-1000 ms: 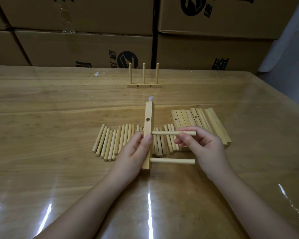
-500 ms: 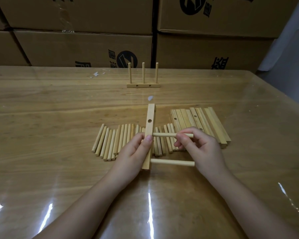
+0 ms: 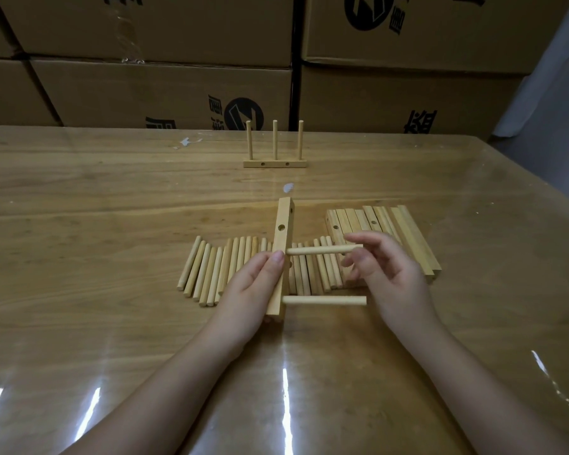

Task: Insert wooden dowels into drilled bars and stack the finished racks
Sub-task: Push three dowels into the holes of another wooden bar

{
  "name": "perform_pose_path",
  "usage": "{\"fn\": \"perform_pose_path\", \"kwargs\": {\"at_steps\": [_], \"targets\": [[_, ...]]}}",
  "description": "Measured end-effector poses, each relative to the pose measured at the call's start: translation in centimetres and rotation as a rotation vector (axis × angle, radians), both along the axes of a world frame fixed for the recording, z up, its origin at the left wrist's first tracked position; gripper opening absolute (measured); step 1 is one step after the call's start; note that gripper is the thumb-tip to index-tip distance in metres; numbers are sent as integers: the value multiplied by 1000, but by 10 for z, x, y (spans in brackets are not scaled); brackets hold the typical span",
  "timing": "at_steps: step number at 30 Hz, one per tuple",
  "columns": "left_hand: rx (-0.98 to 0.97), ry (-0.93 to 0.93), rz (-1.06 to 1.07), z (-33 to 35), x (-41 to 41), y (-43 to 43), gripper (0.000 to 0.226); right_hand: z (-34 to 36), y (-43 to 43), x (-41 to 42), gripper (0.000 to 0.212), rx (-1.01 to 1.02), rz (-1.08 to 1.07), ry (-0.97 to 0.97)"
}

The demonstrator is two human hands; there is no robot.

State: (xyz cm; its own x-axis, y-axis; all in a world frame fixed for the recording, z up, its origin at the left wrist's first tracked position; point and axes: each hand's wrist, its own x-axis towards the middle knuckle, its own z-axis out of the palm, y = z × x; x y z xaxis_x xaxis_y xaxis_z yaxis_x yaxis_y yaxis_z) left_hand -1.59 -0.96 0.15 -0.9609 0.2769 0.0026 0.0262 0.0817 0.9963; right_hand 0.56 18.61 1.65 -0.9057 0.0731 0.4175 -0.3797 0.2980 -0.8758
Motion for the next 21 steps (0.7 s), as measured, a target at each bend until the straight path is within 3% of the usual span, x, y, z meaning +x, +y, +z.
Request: {"fn": "perform_pose_path", "kwargs": {"at_steps": [8,13,21], "targets": [[41,-14,15,-2,-3,0,31,-2,4,-2,10,179,-76,163],[31,3,35,-8,-5,0,33,-7,6,-6,18,309,-66,190],[27,-2,27,-6,-5,1,43,-8,8,-8,21,339,-59,221]]}}
